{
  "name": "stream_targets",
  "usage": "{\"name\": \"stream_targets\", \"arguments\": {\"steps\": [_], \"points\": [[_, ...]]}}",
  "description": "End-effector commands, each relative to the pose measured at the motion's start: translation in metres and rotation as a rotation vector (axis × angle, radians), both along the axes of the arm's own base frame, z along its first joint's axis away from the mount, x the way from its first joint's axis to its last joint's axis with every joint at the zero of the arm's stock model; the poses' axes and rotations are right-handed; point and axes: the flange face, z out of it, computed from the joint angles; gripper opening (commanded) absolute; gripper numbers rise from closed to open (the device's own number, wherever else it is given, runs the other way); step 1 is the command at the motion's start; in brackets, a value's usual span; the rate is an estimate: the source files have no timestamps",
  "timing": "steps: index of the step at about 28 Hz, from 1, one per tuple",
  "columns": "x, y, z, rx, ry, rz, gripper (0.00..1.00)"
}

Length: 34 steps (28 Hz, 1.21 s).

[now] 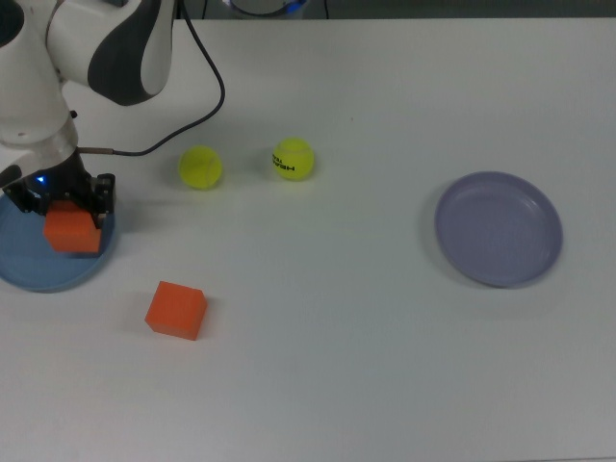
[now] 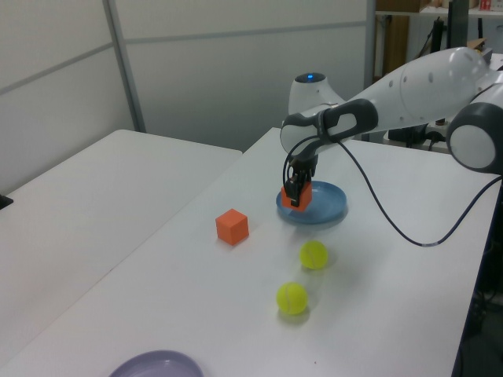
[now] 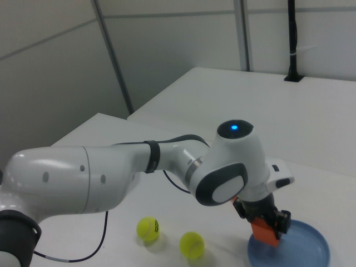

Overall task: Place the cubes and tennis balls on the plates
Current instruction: 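Carry the orange cube onto the blue plate and release it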

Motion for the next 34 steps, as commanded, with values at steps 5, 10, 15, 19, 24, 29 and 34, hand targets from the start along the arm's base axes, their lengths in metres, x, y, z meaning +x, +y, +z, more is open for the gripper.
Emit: {"name": "stream_targets", "arguments": {"steps": [5, 10, 15, 19, 24, 29, 34], "points": [[0.008, -0.014, -0.017, -0.002, -0.021, -0.024, 0.02], [0.008, -0.016, -0.017, -0.009, -0.021, -0.014, 0.27], [0.005, -0.031, -0.013, -0.024, -0.021, -0.037, 1.00], [0.004, -0.032, 0.000, -0.018, -0.036, -0.043, 1.00], [0.005, -0.022, 0.024, -0.006, -0.073, -0.034, 1.00], [0.017, 0.008, 0.056, 0.024, -0.129, -0.003, 1.00], [0.027, 0.042, 0.065, 0.066, -0.158, 0.037, 1.00]]}}
